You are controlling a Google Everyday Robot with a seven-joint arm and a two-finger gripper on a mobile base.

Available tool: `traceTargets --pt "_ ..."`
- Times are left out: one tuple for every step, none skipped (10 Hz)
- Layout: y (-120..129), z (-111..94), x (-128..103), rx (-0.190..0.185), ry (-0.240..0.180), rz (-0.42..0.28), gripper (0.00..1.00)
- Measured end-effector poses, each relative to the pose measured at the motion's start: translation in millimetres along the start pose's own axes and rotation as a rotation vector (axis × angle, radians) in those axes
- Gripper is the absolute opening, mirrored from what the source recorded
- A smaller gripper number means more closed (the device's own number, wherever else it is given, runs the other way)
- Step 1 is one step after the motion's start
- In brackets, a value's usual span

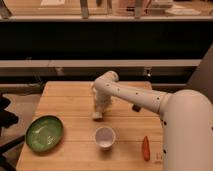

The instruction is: Wipe the white sponge on the table

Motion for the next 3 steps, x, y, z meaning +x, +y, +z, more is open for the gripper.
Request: traceTargets --pt "-0.3 0.0 -1.9 0.001 -0.003 -0.001 0.0" --pt "5.4 -2.2 -3.9 -0.002 -0.006 -0.002 0.0" --pt "10.5 -4.3 -1.9 -0.005 -0.007 -0.001 0.0"
